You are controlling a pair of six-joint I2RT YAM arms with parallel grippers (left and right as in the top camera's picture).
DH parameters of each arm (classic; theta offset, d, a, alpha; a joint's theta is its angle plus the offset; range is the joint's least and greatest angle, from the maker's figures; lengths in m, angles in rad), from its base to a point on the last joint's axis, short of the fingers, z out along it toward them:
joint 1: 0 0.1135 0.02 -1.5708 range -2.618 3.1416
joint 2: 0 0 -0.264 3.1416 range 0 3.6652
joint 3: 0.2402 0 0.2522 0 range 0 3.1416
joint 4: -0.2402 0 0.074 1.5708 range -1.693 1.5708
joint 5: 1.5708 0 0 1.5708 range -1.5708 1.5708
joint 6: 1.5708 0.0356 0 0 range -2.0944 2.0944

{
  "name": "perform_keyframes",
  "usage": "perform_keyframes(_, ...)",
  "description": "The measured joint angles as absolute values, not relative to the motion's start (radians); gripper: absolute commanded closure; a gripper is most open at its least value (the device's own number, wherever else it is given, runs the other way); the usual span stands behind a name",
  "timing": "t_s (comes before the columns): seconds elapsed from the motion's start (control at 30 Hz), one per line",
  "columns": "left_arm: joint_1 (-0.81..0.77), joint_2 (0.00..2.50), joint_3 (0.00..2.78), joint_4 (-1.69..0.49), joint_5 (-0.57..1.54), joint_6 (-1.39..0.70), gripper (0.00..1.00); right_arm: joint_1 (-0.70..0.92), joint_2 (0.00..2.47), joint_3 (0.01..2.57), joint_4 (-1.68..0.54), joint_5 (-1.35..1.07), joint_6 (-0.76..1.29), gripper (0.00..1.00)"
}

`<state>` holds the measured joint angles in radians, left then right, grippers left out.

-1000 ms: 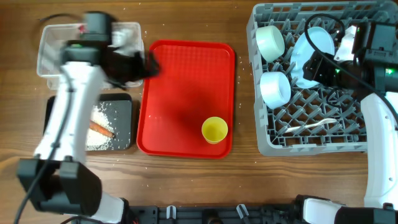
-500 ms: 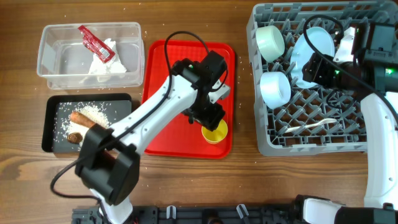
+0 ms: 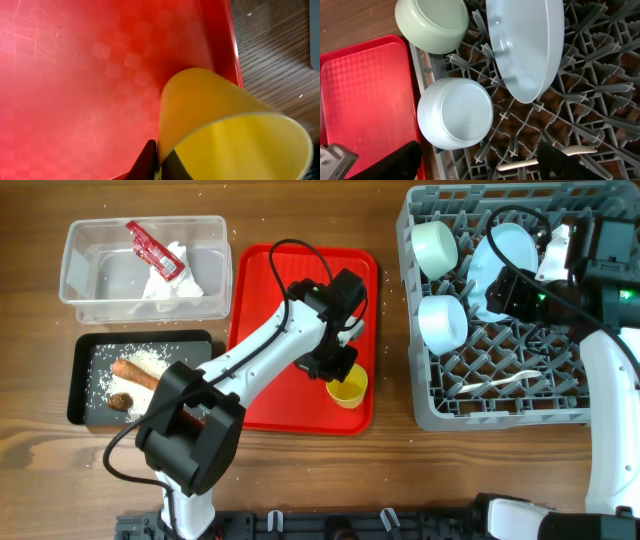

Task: Sort waste into correct bins and load items into the dishwasher rack
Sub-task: 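Grasp the yellow cup with the left gripper and lift it, then hold the yellow cup out and grasp it with the right gripper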

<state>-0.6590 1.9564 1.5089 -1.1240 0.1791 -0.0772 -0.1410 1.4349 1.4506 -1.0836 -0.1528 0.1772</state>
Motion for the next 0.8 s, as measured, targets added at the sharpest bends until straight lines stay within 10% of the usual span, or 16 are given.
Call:
perform_keyframes(0.2, -0.61, 1.956, 1.549, -1.199, 0.244, -0.102, 0.96, -0.141, 1.435, 1.45, -1.077, -0.204, 0.177, 0.24)
perform_keyframes(0.5, -0.198, 1.902, 1.688, -1.016, 1.111, 0.019, 0.96, -0.007, 1.436, 1.45, -0.753, -0.73, 0.15, 0.23)
perform_keyframes(0.8, -0.155, 1.901, 1.688, -0.912, 1.489, 0.033, 0.96, 0.115, 1.493, 1.45, -0.511, -0.979, 0.147, 0.23)
